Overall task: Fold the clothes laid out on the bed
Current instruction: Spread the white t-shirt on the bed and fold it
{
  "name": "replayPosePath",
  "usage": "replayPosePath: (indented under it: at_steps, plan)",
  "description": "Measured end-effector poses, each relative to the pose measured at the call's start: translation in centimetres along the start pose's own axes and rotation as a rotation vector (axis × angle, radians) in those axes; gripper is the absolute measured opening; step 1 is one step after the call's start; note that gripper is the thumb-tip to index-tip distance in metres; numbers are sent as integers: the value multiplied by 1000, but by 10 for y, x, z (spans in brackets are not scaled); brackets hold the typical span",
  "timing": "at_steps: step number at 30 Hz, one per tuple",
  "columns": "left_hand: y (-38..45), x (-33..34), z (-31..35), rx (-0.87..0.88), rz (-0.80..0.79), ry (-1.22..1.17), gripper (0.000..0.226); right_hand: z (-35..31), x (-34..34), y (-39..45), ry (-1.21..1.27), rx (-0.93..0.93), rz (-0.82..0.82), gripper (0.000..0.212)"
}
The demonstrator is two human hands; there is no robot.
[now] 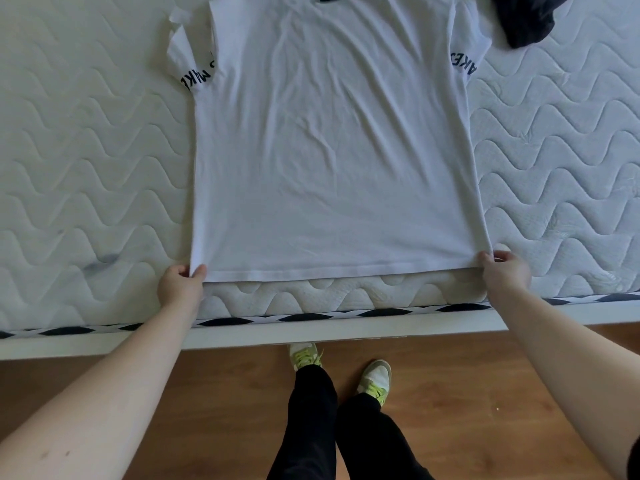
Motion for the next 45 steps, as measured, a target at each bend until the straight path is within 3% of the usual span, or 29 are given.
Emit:
replayPosePath:
  at_steps: [8, 14, 18, 27, 37, 45]
  plan:
    - [14, -4, 0, 9, -106, -38, 23, -7, 5, -2, -53, 47, 0, 29]
    - [2, -18, 10, 57, 28, 86, 25, -21, -4, 0, -180, 60, -6, 36]
    - [-20, -27, 50, 183, 44, 141, 27, -81, 1, -10, -239, -122, -9, 45]
    - [-37, -3, 169, 478, -130, 191, 15, -220, 99, -25, -180, -554, -301, 46]
    - [-17, -30, 253, 422, -74, 189, 23, -339, 156, -28, -221, -727, -555, 58]
    - [49, -31, 325, 438, -87, 159, 22, -425, 233, -23, -250, -879, -625, 62]
Point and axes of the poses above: each hand's wrist, its own y-axis towards the middle knuckle, its own x-axis out of the palm, z = x × y, the point moved 10 cm from there along y, towards the middle knuckle, and after that the axes turned 15 degrees about -x, right-handed, at the moved point
